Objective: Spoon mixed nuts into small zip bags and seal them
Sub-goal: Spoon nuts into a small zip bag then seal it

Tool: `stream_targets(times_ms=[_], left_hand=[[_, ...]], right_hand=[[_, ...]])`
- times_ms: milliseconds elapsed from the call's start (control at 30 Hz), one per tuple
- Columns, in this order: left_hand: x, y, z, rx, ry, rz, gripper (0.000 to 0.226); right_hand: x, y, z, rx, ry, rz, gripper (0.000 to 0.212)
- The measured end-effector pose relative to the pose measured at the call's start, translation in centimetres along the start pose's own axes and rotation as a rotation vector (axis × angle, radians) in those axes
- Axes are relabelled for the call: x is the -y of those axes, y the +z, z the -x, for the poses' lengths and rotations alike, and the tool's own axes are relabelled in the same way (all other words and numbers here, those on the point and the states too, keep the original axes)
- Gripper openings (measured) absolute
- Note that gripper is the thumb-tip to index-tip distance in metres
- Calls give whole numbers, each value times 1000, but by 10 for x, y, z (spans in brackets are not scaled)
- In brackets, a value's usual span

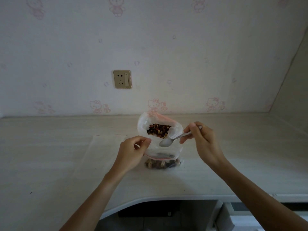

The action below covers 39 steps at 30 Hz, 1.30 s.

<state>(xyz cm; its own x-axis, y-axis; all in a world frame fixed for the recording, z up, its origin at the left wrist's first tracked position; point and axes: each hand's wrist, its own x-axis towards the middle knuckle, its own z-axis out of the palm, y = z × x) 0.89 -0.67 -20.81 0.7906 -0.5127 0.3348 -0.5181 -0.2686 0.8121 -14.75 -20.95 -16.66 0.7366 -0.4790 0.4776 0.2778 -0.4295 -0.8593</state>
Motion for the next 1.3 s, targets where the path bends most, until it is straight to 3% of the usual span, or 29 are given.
stream_targets(times_ms=[200,367,533,733,967,1133,1300], left_hand=[[7,-4,-18,-83,-85,-20,22],[16,3,-43,-158,-299,-61,44],[16,14,-64,-75,-436,-37,70],[18,21,-65,-27,-396,85,38],[14,20,-63,18,-389,261,56],[16,21,-64,13,-369,265,42],[16,23,-64,1,-380,261,48]], right_hand=[[-7,3,-22,-158,357,-291,37],[-18,13,-41,-138,482,-241,36],[-28,27,-50,-85,526,-140,37],[-41,33,-49,-69,531,-78,36],[-49,42,-57,-118,517,-93,33],[-53,43,-60,-151,461,-24,33],[-49,39,-57,-96,511,-172,35]])
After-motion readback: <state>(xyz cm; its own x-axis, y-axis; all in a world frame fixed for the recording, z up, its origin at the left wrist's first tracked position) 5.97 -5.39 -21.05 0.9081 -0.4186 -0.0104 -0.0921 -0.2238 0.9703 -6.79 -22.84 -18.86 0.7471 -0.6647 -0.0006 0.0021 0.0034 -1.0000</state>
